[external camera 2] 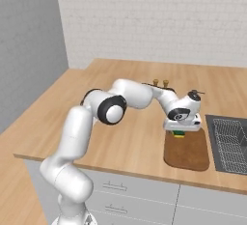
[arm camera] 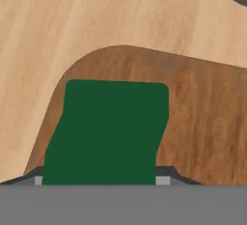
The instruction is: Pick up the sponge from the counter and clean the cutting board by briefly scrubbing or pressing down on the cutting board. Once finished, release the sponge.
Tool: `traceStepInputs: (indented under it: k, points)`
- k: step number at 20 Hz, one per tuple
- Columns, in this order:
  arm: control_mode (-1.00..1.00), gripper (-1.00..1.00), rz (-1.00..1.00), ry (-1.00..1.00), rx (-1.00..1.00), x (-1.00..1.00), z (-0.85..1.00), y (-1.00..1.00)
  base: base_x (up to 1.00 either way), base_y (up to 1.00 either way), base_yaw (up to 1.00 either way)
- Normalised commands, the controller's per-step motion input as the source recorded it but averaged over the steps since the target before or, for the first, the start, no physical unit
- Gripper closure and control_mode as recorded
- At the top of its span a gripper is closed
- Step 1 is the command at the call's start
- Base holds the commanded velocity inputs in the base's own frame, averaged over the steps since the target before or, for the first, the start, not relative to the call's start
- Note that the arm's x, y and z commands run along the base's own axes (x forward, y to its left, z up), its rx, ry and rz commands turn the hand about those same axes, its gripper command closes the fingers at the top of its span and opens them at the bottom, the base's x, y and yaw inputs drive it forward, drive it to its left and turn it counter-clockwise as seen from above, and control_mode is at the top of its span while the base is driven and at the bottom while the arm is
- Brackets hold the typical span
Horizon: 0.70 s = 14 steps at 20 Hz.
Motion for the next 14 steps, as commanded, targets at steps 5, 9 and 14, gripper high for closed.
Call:
traceStepInputs:
  k: [5, 9, 14]
  points:
    - [-1.0, 1.0, -0.09, 0.0, 0.03, -0.02, -0.21, -0.48, 0.0, 0.0, 0.0]
    - [-1.0, 1.0, -0.02, -0.03, 0.0, -0.4, -0.04, -0.43, 0.0, 0.0, 0.0]
    - [-1.0, 1.0, 0.0, -0.07, 0.0, -0.8, 0.0, -0.2, 0.0, 0.0, 0.0]
